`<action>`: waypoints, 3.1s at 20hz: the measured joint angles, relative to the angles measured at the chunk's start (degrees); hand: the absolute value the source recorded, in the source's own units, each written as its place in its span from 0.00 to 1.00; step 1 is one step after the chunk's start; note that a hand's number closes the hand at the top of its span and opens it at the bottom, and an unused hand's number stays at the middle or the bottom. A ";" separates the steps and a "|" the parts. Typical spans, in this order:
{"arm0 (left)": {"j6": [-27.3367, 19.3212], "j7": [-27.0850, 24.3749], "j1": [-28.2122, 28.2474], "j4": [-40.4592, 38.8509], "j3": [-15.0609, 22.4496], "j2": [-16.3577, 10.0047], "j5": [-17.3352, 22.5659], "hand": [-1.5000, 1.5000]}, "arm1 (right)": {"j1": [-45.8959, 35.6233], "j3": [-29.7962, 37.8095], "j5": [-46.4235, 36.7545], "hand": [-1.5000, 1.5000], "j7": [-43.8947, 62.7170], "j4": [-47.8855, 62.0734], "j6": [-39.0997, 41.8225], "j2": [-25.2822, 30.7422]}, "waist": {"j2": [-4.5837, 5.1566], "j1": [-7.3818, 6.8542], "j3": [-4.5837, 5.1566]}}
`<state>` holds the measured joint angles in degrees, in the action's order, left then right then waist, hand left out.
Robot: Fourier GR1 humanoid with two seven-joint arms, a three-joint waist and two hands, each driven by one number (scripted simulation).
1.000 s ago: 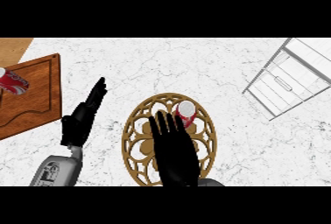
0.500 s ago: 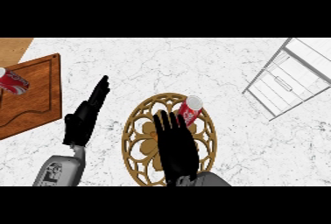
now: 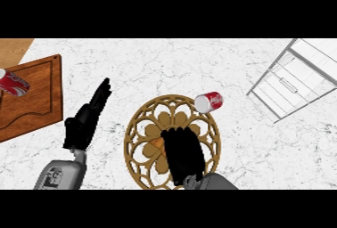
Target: Pick the croissant from the placemat and place it in the tiered shelf
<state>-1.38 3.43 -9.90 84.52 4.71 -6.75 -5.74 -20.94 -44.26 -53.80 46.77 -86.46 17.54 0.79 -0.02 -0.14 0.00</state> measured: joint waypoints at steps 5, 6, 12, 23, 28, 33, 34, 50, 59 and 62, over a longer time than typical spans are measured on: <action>0.77 -1.64 0.40 -0.94 -0.89 -0.02 -0.17 0.50 | -1.07 -1.30 -2.96 1.00 -1.86 1.45 0.42 -0.38 | -0.14 0.02 0.00; 0.67 -2.03 0.45 -1.28 -1.04 0.08 -0.38 0.50 | -0.74 -1.22 -3.92 1.00 -3.22 2.15 -0.80 -0.11 | -0.21 0.02 0.00; -0.19 -2.36 1.01 -1.43 -1.48 0.52 -0.96 0.50 | 9.58 -0.49 0.17 1.00 -14.21 -11.69 -1.64 13.11 | -0.45 1.52 -0.08; -0.28 -2.87 3.04 -0.82 -2.67 0.01 -0.41 0.50 | 33.54 16.10 21.50 1.00 -45.49 -29.71 -11.27 41.70 | -0.40 3.28 -0.14; -0.17 -2.33 3.68 0.50 -2.42 -0.09 -0.52 0.50 | 41.77 26.70 36.50 1.00 -53.88 -36.61 -12.22 44.77 | -0.45 3.19 -0.10; 0.12 -1.58 3.22 0.70 -2.61 -0.32 -0.47 0.50 | 49.08 41.54 50.38 1.00 -59.18 -42.39 -10.47 47.83 | -0.47 3.15 -0.03; 0.61 -1.41 3.50 1.17 -2.74 -0.63 -0.12 0.50 | 50.85 44.50 52.58 1.00 -59.65 -43.68 -10.10 47.92 | -0.49 3.11 -0.02; 0.03 -2.35 -0.02 -2.44 -1.78 1.45 -1.68 0.50 | 43.16 84.63 80.00 1.00 -45.35 -40.97 -5.69 51.83 | -0.03 0.79 0.06; 1.15 -2.61 -0.21 -2.34 -2.02 1.45 -1.57 0.50 | 27.02 83.17 81.40 1.00 -34.85 -30.79 -8.75 60.12 | 0.16 -0.47 0.05; 0.74 -3.38 -1.08 -3.89 -2.17 1.97 -2.03 0.50 | 22.43 81.27 79.58 1.00 -34.72 -26.79 -9.23 61.04 | 0.16 -0.42 0.05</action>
<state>-0.64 0.05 -10.98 80.62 2.54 -4.79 -7.76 1.49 37.01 25.79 12.04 -113.25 8.30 61.83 0.14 -0.56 0.05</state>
